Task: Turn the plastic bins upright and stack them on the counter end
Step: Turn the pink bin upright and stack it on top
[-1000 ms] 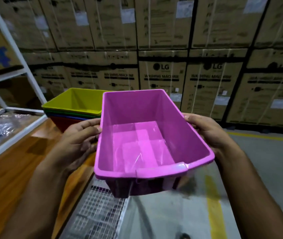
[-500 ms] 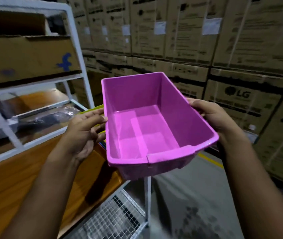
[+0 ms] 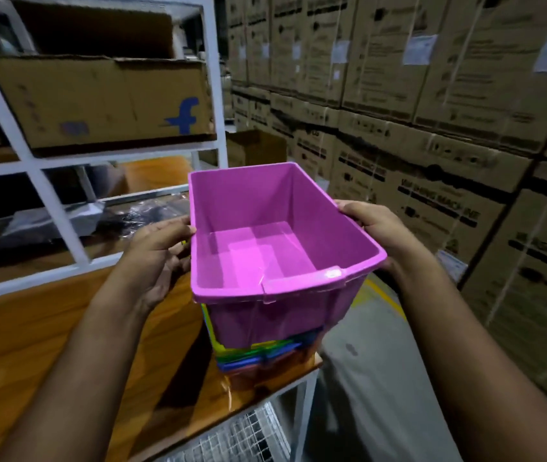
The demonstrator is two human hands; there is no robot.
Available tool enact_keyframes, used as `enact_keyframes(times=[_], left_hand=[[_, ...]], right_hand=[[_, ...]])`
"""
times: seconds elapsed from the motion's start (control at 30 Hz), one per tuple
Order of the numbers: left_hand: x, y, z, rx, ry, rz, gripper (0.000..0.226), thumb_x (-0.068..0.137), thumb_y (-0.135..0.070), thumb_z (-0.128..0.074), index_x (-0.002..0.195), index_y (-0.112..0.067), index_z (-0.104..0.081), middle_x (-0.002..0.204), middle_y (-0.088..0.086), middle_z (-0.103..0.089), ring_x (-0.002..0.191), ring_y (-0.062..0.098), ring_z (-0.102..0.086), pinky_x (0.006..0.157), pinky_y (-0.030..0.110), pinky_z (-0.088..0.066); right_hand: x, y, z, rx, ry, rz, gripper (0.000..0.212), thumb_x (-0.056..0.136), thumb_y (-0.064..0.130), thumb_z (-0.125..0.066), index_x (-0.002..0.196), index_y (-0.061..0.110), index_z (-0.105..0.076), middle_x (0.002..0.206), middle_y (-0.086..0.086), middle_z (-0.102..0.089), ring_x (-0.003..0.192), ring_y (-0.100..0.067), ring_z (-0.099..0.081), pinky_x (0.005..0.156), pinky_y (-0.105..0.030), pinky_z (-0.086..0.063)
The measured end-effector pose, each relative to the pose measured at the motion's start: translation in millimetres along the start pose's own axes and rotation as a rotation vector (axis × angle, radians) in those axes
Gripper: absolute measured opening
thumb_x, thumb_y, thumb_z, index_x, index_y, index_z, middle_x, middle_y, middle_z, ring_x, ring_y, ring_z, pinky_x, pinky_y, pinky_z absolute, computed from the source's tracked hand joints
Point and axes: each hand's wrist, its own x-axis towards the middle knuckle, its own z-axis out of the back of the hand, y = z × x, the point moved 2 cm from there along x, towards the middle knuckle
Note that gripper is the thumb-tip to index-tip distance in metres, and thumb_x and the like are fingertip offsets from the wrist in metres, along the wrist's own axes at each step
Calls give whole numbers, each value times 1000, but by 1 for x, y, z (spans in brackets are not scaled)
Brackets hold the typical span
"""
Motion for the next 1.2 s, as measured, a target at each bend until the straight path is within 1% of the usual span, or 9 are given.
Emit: enact_keyframes(times=[0.13,0.27,0.4,0.5,0.67,0.8,0.93,1.07,1.2], left_hand=[[7,3,2,32,-105,-30,24,84,-2,-51,98,-5,-70,84,1,-74,64,10,-67,54,20,-54],[5,5,4,59,-204,0,50,70,-16,-60,116,2,-65,99,13,-65,69,16,-65,58,24,-55],[-2,21,13,115,-321,53,55,66,-13,-60,117,6,-65,111,25,-58,81,25,-54,69,33,-45],[-5,40,17,133,-375,114,33,81,-3,-54,109,2,-70,98,19,-68,79,22,-59,65,29,-51],[-8,61,15,212,-374,178,33,88,7,-45,108,-1,-71,95,17,-70,71,19,-58,61,26,-54],[-11,73,15,178,-359,207,34,90,10,-44,112,0,-67,91,17,-73,64,16,-68,57,25,-59],[-12,78,17,165,-406,183,30,91,9,-47,110,-6,-67,81,12,-71,62,16,-63,55,25,-59],[-12,82,19,186,-425,183,29,91,7,-54,113,-8,-64,88,14,-70,74,20,-65,63,27,-59],[-14,76,16,273,-437,199,29,89,6,-57,112,-11,-64,96,16,-70,82,24,-68,59,29,-61]], right_hand=[[35,0,-1,21,178,-21,25,94,5,-50,107,2,-71,79,-14,-75,59,-19,-69,53,-25,-57],[63,-3,-4,41,331,-61,27,96,2,-48,115,-7,-65,72,-12,-74,52,-14,-66,47,-22,-54],[83,-27,-4,65,402,-127,28,96,-1,-50,119,-14,-59,74,-15,-72,50,-10,-66,45,-19,-53],[90,-49,3,84,434,-178,25,95,-3,-52,117,-14,-59,73,-14,-71,54,-12,-66,51,-21,-57],[93,-74,14,24,413,-217,16,93,-6,-53,96,0,-67,72,-10,-74,62,-16,-69,62,-28,-60],[90,-88,21,21,400,-250,15,92,-7,-54,96,0,-67,74,-11,-74,62,-16,-71,63,-29,-60],[89,-88,25,-51,349,-218,14,90,-7,-59,97,2,-67,73,-9,-74,59,-14,-70,56,-24,-59],[91,-87,33,-217,279,-185,12,84,-4,-69,95,0,-69,70,-8,-71,53,-12,-67,49,-21,-55],[90,-90,35,-280,246,-134,6,81,-2,-73,86,0,-70,64,-7,-71,50,-12,-66,49,-21,-53]])
